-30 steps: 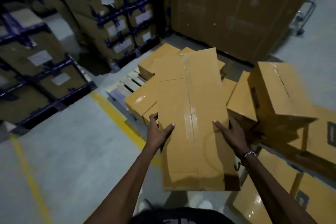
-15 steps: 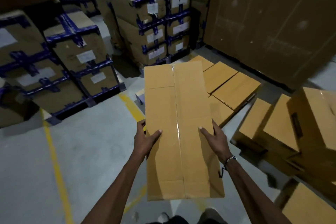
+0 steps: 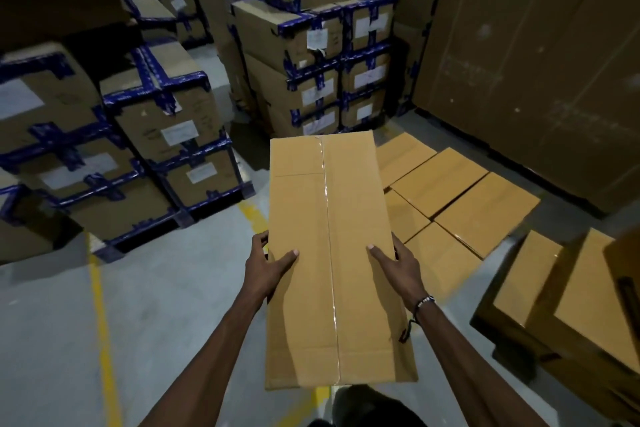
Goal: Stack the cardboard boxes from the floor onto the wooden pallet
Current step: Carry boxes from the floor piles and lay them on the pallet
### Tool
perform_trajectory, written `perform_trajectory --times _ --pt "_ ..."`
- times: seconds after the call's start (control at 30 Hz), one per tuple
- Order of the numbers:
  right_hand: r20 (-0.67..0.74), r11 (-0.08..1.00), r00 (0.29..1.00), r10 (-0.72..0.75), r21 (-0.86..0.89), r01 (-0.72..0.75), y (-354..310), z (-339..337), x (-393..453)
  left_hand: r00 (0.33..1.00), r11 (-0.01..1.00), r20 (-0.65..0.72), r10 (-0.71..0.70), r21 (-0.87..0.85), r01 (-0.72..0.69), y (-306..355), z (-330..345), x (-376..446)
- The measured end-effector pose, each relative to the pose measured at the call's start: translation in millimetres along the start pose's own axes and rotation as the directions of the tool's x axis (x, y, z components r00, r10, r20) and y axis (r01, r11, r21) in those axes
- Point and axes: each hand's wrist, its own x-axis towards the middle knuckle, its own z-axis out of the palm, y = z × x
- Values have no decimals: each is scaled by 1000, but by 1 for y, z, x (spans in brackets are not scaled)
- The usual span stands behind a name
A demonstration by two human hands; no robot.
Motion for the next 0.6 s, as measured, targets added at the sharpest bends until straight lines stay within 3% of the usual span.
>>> perform_trajectory --times 0.3,0.6 --pt "39 1000 999 31 0 -31 -37 33 107 999 998 -11 -30 53 30 43 -16 110" --pt "-53 995 994 100 25 -99 -60 107 190 997 997 73 -3 77 -3 63 -53 232"
